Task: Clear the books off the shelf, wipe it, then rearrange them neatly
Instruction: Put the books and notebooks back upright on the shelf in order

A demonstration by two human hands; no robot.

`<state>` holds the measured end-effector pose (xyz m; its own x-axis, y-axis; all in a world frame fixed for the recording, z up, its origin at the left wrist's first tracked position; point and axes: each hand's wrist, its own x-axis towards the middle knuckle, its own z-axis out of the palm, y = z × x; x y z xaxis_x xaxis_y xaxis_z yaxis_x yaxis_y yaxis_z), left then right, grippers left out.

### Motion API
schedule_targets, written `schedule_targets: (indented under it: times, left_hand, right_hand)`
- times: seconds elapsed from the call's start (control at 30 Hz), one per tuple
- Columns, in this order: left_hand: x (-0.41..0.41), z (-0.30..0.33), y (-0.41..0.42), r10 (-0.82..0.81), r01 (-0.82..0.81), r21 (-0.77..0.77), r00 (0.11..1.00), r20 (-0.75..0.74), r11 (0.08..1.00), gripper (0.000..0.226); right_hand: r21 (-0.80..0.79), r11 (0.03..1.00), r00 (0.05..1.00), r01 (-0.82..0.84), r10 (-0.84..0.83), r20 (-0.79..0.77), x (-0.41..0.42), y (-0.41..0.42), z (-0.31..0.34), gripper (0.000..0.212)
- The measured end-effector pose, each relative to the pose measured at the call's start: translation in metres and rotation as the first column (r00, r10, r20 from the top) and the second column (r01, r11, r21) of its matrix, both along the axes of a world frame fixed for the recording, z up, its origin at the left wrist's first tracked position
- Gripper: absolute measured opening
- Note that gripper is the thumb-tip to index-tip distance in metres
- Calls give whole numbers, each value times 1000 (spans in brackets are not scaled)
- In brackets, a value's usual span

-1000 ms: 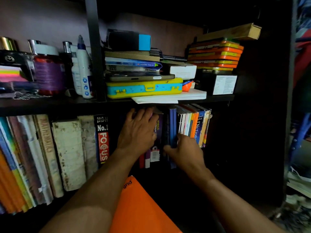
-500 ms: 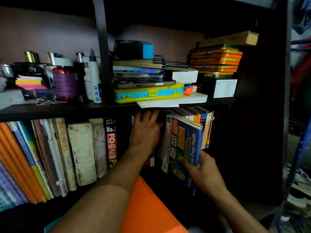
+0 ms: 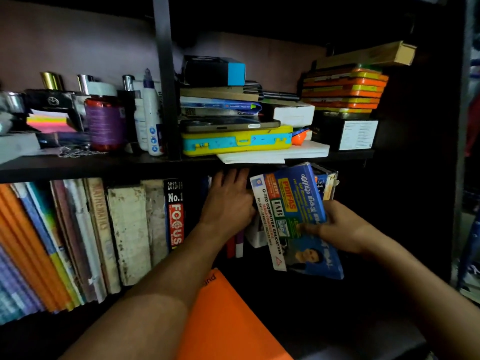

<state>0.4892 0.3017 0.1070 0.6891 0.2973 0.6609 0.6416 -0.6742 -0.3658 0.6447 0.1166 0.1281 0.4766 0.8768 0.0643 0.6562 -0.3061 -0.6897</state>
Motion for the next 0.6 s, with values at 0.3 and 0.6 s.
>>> schedule_targets:
  times: [0.3, 0.6]
  left_hand:
    - [-23, 23, 5, -242, 242, -129, 970, 16, 962, 26]
    - [-24, 20, 10, -333, 354, -201, 934, 129, 913, 24]
  right_hand:
    - [-162, 986, 999, 43, -37, 39, -6, 2, 16, 23]
    - [-460, 884, 969, -86, 182, 167, -3, 1, 45, 29]
